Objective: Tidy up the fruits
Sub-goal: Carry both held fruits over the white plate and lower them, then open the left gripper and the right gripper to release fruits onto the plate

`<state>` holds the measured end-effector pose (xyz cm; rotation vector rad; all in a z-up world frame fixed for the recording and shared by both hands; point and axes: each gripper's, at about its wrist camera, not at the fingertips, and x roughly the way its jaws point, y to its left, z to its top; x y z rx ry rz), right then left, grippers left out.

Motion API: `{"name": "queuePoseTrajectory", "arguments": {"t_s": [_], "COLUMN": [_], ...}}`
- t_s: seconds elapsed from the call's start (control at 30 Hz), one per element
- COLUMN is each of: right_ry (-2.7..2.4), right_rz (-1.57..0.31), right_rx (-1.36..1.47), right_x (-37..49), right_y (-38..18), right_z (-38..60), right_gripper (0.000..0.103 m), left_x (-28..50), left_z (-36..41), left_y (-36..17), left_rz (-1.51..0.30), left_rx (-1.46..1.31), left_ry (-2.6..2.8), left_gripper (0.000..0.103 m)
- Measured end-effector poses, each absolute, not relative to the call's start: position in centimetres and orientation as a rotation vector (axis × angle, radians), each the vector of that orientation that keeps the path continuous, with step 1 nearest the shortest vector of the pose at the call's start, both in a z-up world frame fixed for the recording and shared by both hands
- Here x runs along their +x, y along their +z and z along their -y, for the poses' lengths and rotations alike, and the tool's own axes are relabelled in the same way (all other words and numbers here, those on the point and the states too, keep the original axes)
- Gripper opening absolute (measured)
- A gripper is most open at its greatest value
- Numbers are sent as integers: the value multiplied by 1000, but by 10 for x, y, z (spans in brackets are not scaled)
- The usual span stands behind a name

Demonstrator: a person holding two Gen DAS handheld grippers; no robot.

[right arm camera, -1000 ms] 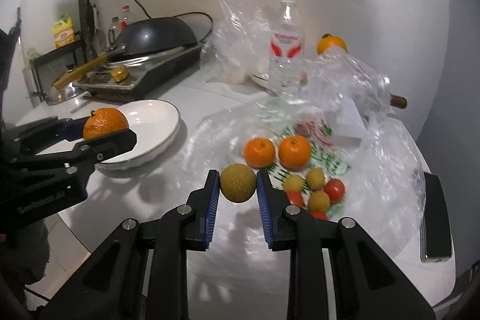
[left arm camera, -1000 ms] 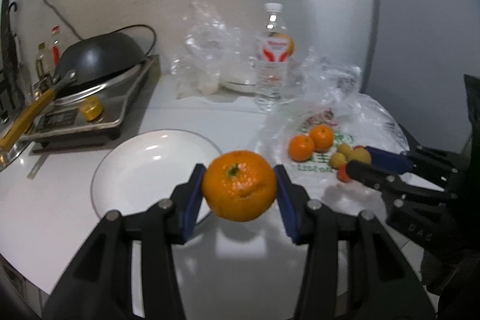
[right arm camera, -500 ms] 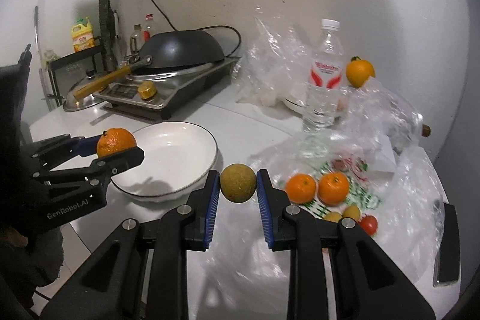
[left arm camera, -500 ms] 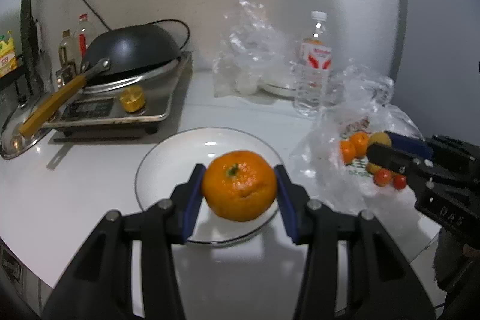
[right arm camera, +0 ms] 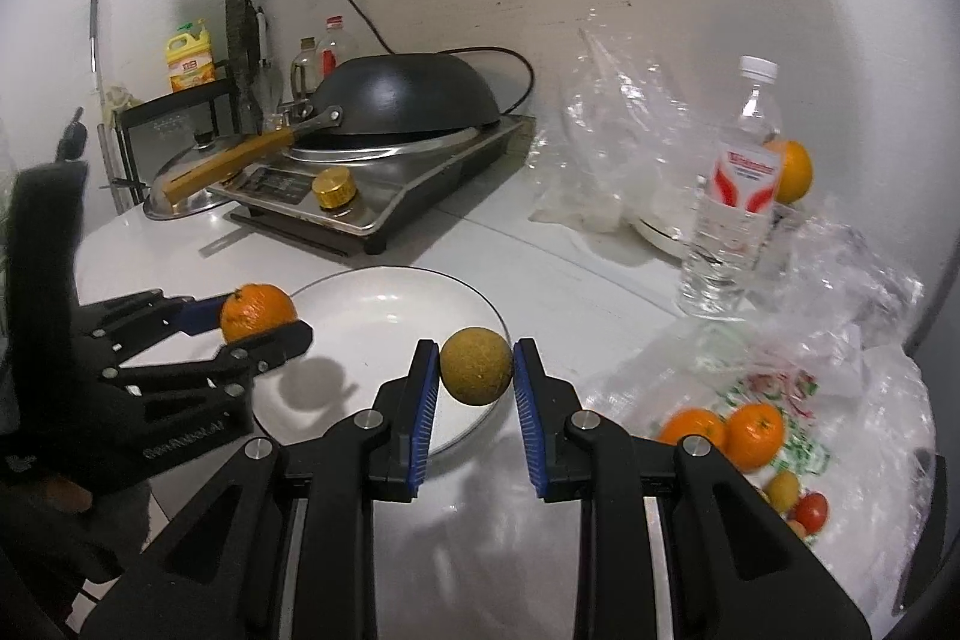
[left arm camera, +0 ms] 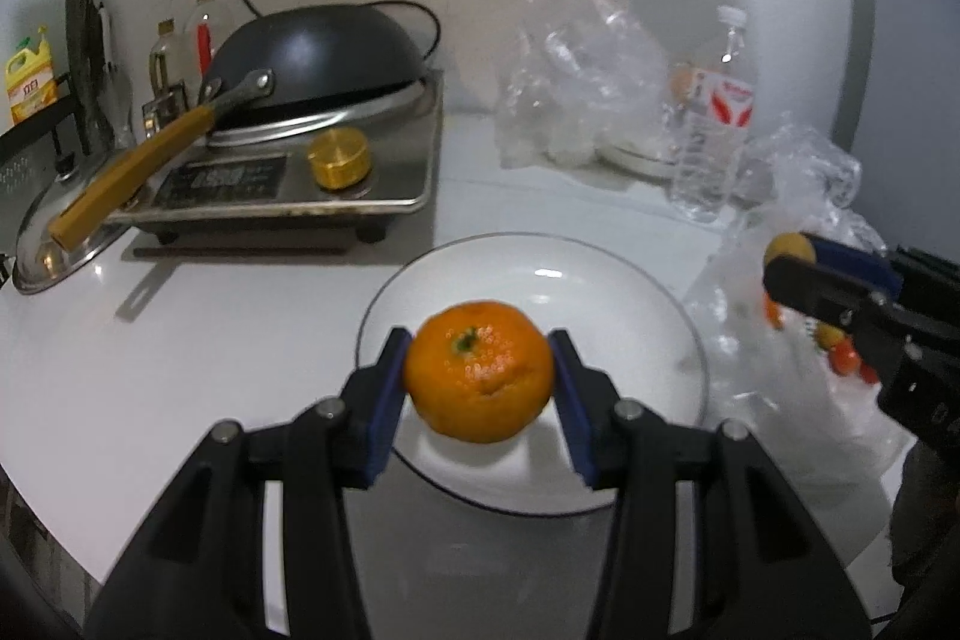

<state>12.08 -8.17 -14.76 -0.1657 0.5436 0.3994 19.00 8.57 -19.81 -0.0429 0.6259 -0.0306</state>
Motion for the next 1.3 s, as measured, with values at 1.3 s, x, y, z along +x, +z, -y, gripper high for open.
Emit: {"name": "queuePoseTrajectory", "arguments": {"t_s": [1.3], "right_ry": [469], "right_rz": [-646], "right_rx": [-185], "right_x": [187], "right_y": [-173], "right_z": [21], "right_gripper": [27], "left_x": [222], "left_z": [-106], "left_y": [-198], "left_rz": [-641], "left_rx": [-3], "left_ry": [8], "left_gripper": [49]}}
